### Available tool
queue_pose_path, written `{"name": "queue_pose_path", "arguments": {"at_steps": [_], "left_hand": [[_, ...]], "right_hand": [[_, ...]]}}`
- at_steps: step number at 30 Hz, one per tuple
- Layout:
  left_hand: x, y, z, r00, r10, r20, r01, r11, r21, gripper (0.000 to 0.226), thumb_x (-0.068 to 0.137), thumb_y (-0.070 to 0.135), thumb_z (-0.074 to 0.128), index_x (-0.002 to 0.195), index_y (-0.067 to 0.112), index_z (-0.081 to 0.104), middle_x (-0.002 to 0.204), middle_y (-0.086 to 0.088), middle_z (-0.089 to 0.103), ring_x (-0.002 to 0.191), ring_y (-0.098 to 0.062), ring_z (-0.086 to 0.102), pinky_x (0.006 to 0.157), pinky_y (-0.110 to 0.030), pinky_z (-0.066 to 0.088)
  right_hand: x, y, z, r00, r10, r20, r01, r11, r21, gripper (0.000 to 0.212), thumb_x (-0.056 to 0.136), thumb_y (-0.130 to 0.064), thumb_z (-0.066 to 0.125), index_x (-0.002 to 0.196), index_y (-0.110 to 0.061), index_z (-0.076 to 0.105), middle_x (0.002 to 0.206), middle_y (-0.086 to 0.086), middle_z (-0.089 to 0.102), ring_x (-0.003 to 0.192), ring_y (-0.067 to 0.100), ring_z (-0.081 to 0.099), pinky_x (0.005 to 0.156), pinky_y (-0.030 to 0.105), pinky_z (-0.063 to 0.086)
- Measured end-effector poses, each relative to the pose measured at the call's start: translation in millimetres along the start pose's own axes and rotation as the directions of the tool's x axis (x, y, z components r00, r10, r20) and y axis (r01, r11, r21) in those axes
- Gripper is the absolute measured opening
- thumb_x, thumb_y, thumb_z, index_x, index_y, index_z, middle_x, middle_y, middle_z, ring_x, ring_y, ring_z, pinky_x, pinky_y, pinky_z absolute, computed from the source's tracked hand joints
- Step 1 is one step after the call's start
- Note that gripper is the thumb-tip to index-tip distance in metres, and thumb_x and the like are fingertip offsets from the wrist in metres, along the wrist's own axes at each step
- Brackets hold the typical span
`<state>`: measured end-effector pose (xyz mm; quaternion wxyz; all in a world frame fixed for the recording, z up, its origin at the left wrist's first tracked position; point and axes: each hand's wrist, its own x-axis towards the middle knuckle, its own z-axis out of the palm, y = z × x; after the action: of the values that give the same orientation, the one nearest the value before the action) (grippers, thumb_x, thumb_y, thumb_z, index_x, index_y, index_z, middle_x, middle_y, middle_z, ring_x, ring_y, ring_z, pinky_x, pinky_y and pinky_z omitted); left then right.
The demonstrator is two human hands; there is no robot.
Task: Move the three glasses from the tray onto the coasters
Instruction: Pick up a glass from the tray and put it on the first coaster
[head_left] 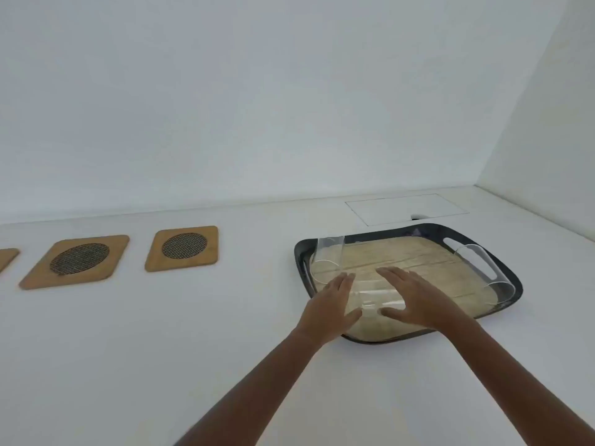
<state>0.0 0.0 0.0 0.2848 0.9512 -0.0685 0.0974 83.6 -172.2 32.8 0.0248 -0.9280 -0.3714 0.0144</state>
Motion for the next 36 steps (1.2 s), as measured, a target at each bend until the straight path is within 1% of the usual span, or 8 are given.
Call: {"name": "queue_pose_path", "arguments": {"at_steps": [7, 14, 23, 27, 30, 32, 34, 36], "left_hand": [[19.7, 7.7, 9.2, 0.994, -0.068, 0.082, 0.065, 0.997, 0.034, 0.065, 0.087, 0.024, 0.057, 0.140, 0.011, 0.022, 0.149, -0.008, 0.031, 0.130, -0.025, 0.039, 0.100, -0.038, 0.040], [27.9, 3.0, 8.8, 0.992, -0.079, 0.097, 0.080, 0.997, -0.013, 0.073, 0.081, 0.024, 0.066, 0.140, 0.015, 0.024, 0.143, -0.009, 0.035, 0.123, -0.027, 0.045, 0.096, -0.037, 0.043], [24.0, -7.5, -21.9, 0.996, -0.073, -0.050, 0.045, 0.903, -0.427, 0.079, 0.077, 0.024, 0.072, 0.139, 0.020, 0.024, 0.140, -0.007, 0.037, 0.122, -0.016, 0.042, 0.106, -0.033, 0.036], [16.9, -10.6, -43.4, 0.977, -0.143, -0.161, 0.031, 0.832, -0.554, 0.077, 0.077, 0.035, 0.068, 0.139, 0.026, 0.024, 0.133, -0.002, 0.042, 0.119, -0.015, 0.046, 0.101, -0.025, 0.038], [8.8, -14.3, -60.4, 0.956, -0.223, -0.188, 0.046, 0.753, -0.656, 0.075, 0.075, 0.042, 0.066, 0.137, 0.025, 0.026, 0.126, -0.003, 0.049, 0.114, -0.018, 0.054, 0.095, -0.027, 0.046], [1.8, -19.7, -72.1, 0.945, -0.254, -0.206, 0.039, 0.714, -0.700, 0.066, 0.083, 0.024, 0.065, 0.137, 0.020, 0.026, 0.116, 0.010, 0.050, 0.106, -0.002, 0.057, 0.086, -0.016, 0.048], [-5.4, -28.9, -82.4, 0.935, -0.280, -0.219, 0.023, 0.662, -0.749, 0.061, 0.086, 0.011, 0.060, 0.137, 0.015, 0.025, 0.113, 0.018, 0.048, 0.093, 0.018, 0.055, 0.076, -0.005, 0.046], [-15.5, -38.8, -92.6, 0.924, -0.312, -0.220, 0.015, 0.606, -0.795, 0.066, 0.084, 0.012, 0.064, 0.136, 0.013, 0.025, 0.122, 0.005, 0.051, 0.089, 0.020, 0.057, 0.072, -0.002, 0.045]], "right_hand": [[10.2, 14.4, 9.7, 0.996, -0.048, 0.074, 0.059, 0.986, -0.158, 0.088, 0.078, -0.048, 0.061, 0.144, -0.019, 0.012, 0.149, -0.001, 0.032, 0.135, 0.017, 0.032, 0.114, 0.038, 0.024], [15.3, 20.3, 12.9, 0.996, -0.094, 0.002, 0.093, 0.988, -0.126, 0.078, 0.072, -0.046, 0.065, 0.137, -0.022, 0.029, 0.136, -0.002, 0.046, 0.122, 0.017, 0.045, 0.100, 0.030, 0.037], [18.2, 9.7, -11.8, 0.960, -0.150, -0.237, 0.161, 0.986, 0.030, 0.073, 0.066, -0.047, 0.068, 0.128, -0.019, 0.044, 0.121, 0.000, 0.058, 0.109, 0.019, 0.056, 0.090, 0.028, 0.040], [24.5, -16.3, -33.0, 0.943, -0.103, -0.315, 0.166, 0.969, 0.181, 0.082, 0.061, -0.060, 0.059, 0.130, -0.020, 0.041, 0.119, -0.001, 0.060, 0.108, 0.013, 0.054, 0.091, 0.024, 0.033], [32.0, -41.8, -43.4, 0.938, -0.074, -0.339, 0.180, 0.939, 0.293, 0.081, 0.064, -0.050, 0.072, 0.132, -0.021, 0.038, 0.121, -0.002, 0.058, 0.106, 0.009, 0.051, 0.089, 0.023, 0.034], [38.4, -60.2, -46.6, 0.939, -0.066, -0.338, 0.190, 0.917, 0.351, 0.078, 0.066, -0.042, 0.076, 0.132, -0.022, 0.038, 0.122, -0.002, 0.057, 0.106, 0.010, 0.052, 0.087, 0.024, 0.036], [44.9, -80.3, -47.5, 0.938, -0.071, -0.339, 0.215, 0.887, 0.409, 0.080, 0.063, -0.050, 0.074, 0.130, -0.023, 0.040, 0.119, -0.004, 0.058, 0.104, 0.012, 0.054, 0.085, 0.025, 0.039], [52.7, -101.3, -45.6, 0.937, -0.074, -0.341, 0.238, 0.851, 0.468, 0.081, 0.059, -0.054, 0.072, 0.128, -0.024, 0.041, 0.118, -0.005, 0.058, 0.103, 0.012, 0.056, 0.084, 0.026, 0.042]]}}
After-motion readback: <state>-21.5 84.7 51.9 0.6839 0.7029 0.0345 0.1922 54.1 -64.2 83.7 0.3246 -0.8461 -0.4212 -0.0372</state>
